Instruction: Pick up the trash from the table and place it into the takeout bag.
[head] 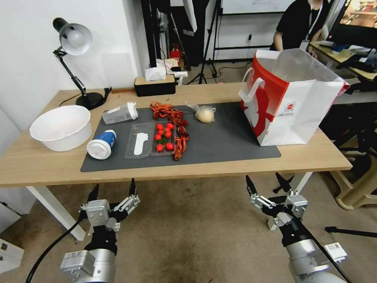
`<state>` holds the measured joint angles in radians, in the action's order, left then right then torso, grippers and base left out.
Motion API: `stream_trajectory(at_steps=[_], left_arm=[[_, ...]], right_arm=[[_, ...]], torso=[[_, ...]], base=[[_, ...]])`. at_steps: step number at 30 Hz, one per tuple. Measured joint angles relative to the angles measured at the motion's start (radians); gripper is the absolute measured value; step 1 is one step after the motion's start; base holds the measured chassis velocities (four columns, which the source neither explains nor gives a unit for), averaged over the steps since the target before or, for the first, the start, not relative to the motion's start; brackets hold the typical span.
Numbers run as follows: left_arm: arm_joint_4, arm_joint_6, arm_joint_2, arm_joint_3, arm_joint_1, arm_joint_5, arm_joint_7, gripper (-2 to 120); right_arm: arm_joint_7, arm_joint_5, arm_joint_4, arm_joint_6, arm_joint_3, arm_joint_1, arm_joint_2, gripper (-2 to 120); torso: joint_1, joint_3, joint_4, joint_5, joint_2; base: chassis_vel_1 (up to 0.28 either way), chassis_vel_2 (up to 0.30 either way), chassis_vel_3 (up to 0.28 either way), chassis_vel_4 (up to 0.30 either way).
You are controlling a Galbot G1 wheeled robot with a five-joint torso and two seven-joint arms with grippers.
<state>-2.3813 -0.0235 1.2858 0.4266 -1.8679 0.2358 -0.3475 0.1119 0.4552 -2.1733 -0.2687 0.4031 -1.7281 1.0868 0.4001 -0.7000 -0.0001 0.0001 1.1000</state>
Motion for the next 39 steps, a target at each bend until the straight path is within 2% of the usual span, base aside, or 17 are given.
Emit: stream_trajectory(at_steps=[5, 7, 13, 15, 16, 19, 21, 22, 25, 26, 30, 31, 32, 34, 39], left_arm=[[0.002, -0.002, 0.004, -0.001, -0.001, -0.004, 0.000, 100], [0.002, -0.002, 0.006, -0.001, -0.002, -0.005, 0.000, 100], [0.002, -0.006, 0.006, 0.001, -0.003, -0.006, 0.002, 100], [0.002, -0.007, 0.008, 0.001, -0.003, -0.007, 0.004, 100], [0.002, -0.007, 0.008, 0.001, -0.003, -0.007, 0.004, 100], [0.002, -0.007, 0.009, 0.001, -0.003, -0.010, 0.004, 100], [0.002, -0.007, 0.009, 0.001, -0.003, -0.010, 0.004, 100], [0.002, -0.007, 0.009, 0.001, -0.003, -0.010, 0.004, 100], [0.002, -0.007, 0.009, 0.001, -0.003, -0.010, 0.004, 100], [0.002, -0.007, 0.010, 0.001, -0.006, -0.010, 0.004, 100], [0.000, -0.007, 0.009, 0.002, -0.010, -0.011, 0.004, 100], [-0.003, -0.007, 0.009, 0.003, -0.012, -0.011, 0.004, 100], [-0.003, -0.007, 0.009, 0.003, -0.012, -0.011, 0.004, 100], [-0.002, -0.012, 0.011, 0.004, -0.015, -0.021, 0.003, 100], [-0.001, -0.016, 0.016, 0.004, -0.022, -0.026, 0.002, 100]], right_arm=[[0.029, 0.004, 0.005, 0.053, -0.039, 0.080, -0.018, 100], [0.046, 0.024, 0.025, 0.092, -0.067, 0.175, -0.045, 100], [0.061, 0.099, 0.071, 0.160, -0.107, 0.322, -0.101, 100], [0.071, 0.131, 0.114, 0.184, -0.146, 0.406, -0.126, 100], [0.071, 0.131, 0.114, 0.184, -0.146, 0.406, -0.126, 100], [0.088, 0.182, 0.185, 0.206, -0.211, 0.527, -0.151, 100], [0.089, 0.187, 0.194, 0.207, -0.220, 0.542, -0.153, 100], [0.098, 0.211, 0.231, 0.219, -0.260, 0.609, -0.160, 100], [0.104, 0.225, 0.254, 0.225, -0.286, 0.654, -0.163, 100], [0.130, 0.265, 0.319, 0.248, -0.373, 0.778, -0.165, 100], [0.161, 0.298, 0.396, 0.272, -0.461, 0.910, -0.157, 100], [0.178, 0.313, 0.448, 0.294, -0.512, 0.987, -0.144, 100], [0.178, 0.313, 0.448, 0.294, -0.512, 0.987, -0.144, 100], [0.197, 0.328, 0.539, 0.311, -0.581, 1.102, -0.109, 100], [0.236, 0.339, 0.685, 0.357, -0.661, 1.230, -0.056, 100]], torso=[[0.000, 0.000, 0.0000, -0.0001, 0.000], [0.000, 0.000, 0.0001, 0.0000, 0.000], [0.000, 0.000, 0.0003, -0.0002, 0.000], [0.000, 0.000, -0.0003, 0.0002, 0.000], [0.000, 0.000, -0.0003, 0.0002, 0.000], [0.000, 0.000, 0.0000, 0.0001, 0.000], [0.000, 0.000, -0.0001, -0.0001, 0.000], [0.000, 0.000, -0.0001, 0.0000, 0.000], [0.000, 0.000, 0.0003, 0.0000, 0.000], [0.000, 0.000, 0.0004, -0.0003, 0.000], [0.000, 0.000, 0.0002, -0.0006, 0.000], [0.000, 0.000, 0.0001, 0.0000, 0.000], [0.000, 0.000, 0.0001, 0.0000, 0.000], [0.000, 0.000, 0.0003, -0.0005, 0.000], [0.000, 0.000, 0.0003, -0.0004, 0.000]], base=[[0.000, 0.000, 0.000, 0.000], [0.000, 0.000, 0.000, 0.000], [0.000, 0.000, 0.000, 0.000], [0.000, 0.000, 0.000, 0.000], [0.000, 0.000, 0.000, 0.000], [0.000, 0.000, 0.000, 0.000], [0.000, 0.000, 0.000, 0.000], [0.000, 0.000, 0.000, 0.000], [0.000, 0.000, 0.000, 0.000], [0.000, 0.000, 0.000, 0.000], [0.000, 0.000, 0.000, 0.000], [0.000, 0.000, 0.000, 0.000], [0.000, 0.000, 0.000, 0.000], [0.000, 0.000, 0.000, 0.000], [0.000, 0.000, 0.000, 0.000]])
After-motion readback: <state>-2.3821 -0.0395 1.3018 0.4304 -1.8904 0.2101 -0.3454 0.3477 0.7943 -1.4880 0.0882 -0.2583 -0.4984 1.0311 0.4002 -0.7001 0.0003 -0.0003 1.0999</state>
